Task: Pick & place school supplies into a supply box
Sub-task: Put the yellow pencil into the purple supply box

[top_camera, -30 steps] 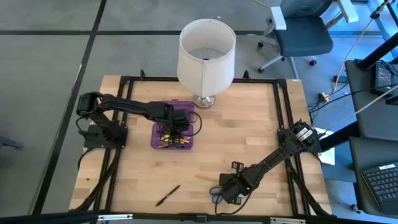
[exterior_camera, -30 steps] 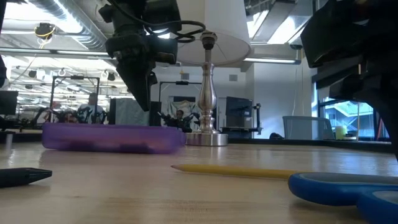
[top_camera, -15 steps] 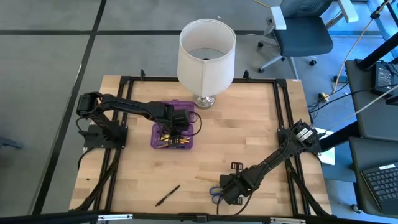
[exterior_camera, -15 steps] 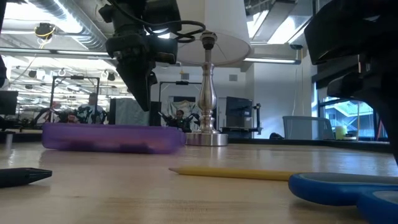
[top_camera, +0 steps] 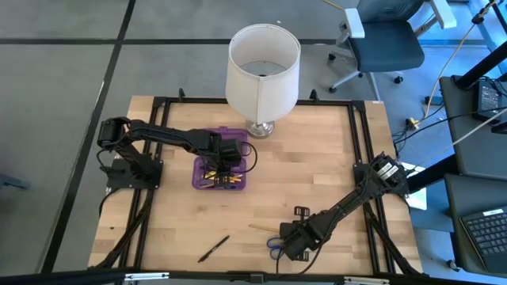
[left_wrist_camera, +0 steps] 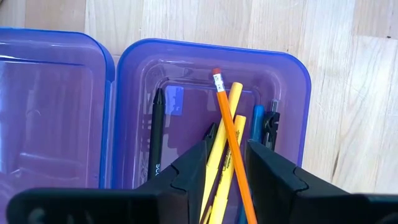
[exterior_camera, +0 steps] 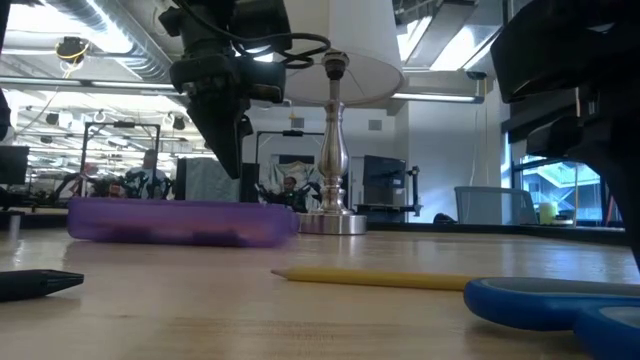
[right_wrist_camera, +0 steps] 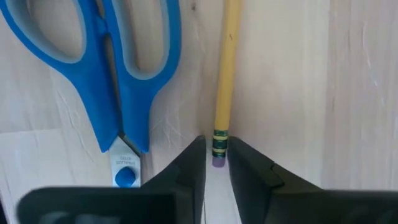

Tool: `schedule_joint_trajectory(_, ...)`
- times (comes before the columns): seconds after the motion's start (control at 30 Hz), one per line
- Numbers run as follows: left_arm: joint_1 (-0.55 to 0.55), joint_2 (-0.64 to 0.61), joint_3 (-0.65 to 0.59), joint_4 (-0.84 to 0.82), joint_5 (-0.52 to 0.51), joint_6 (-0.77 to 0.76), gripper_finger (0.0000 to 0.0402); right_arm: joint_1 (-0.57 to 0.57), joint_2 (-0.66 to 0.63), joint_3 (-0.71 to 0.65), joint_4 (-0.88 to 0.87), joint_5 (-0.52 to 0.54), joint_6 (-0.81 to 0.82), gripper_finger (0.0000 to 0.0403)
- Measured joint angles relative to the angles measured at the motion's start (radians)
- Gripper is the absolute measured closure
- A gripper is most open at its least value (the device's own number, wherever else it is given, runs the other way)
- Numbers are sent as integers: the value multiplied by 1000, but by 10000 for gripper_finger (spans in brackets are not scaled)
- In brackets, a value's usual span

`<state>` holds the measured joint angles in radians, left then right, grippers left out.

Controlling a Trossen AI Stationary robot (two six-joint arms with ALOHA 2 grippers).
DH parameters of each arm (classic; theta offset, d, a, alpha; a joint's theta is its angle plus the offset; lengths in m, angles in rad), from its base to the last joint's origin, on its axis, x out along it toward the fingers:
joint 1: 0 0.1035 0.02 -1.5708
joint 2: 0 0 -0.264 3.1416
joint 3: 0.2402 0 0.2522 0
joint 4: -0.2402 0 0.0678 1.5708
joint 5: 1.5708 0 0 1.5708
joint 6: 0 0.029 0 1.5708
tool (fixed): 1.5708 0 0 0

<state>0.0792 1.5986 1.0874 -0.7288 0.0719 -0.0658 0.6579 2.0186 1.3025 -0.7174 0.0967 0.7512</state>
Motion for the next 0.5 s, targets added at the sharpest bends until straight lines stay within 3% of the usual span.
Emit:
schedule_joint_trajectory(0.3,0,0,0,0,0,1,299,0,0,0,-6,11,-3,385)
schedule_joint_trajectory(0.5,0,0,0,0,1,-45,296,0,0,1,-6,25,3,366)
